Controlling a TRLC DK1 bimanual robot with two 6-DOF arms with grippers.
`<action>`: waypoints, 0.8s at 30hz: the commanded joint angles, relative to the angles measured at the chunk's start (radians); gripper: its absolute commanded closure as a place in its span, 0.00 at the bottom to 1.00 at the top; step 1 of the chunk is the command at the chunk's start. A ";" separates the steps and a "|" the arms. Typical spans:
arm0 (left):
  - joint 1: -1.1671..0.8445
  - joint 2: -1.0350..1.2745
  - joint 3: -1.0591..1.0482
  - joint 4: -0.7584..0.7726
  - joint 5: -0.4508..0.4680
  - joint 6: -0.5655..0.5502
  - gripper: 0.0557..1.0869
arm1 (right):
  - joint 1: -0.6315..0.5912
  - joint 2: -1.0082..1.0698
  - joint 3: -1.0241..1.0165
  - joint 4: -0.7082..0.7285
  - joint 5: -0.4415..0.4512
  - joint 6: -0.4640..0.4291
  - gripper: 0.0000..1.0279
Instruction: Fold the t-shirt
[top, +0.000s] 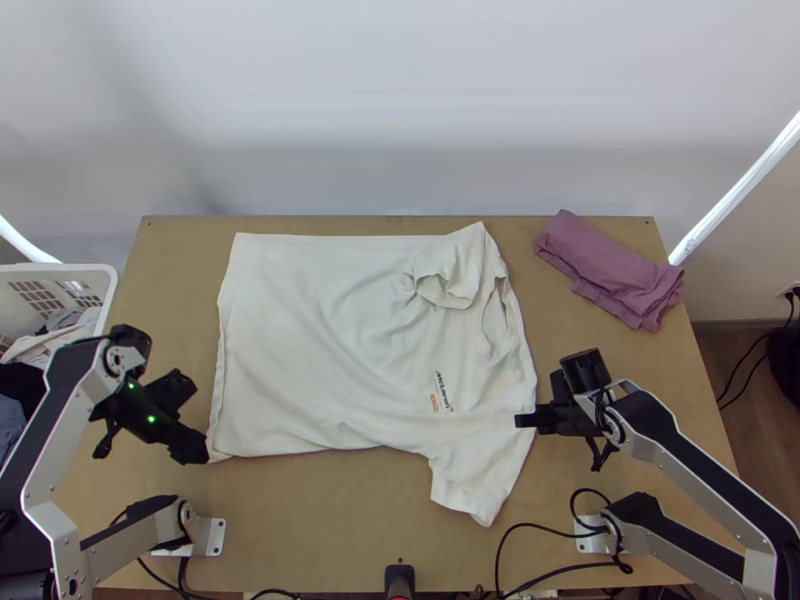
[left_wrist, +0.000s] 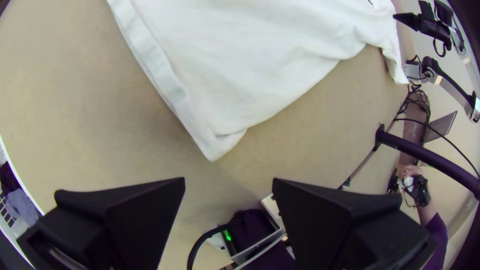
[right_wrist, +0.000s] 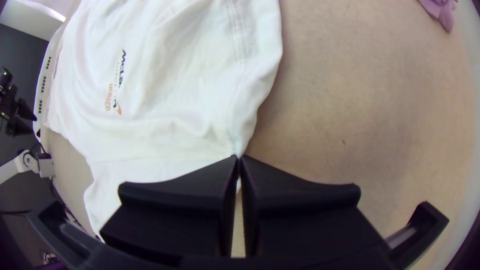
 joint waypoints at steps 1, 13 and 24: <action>-0.012 -0.009 -0.045 0.010 -0.005 0.005 0.23 | -0.002 -0.012 -0.013 0.008 0.011 -0.012 0.97; -0.096 0.074 -0.126 0.162 -0.008 -0.084 0.27 | 0.001 -0.012 -0.019 0.017 0.011 -0.012 0.97; -0.123 0.097 -0.148 0.283 -0.003 -0.122 0.88 | -0.003 -0.016 -0.026 0.028 0.011 -0.024 0.97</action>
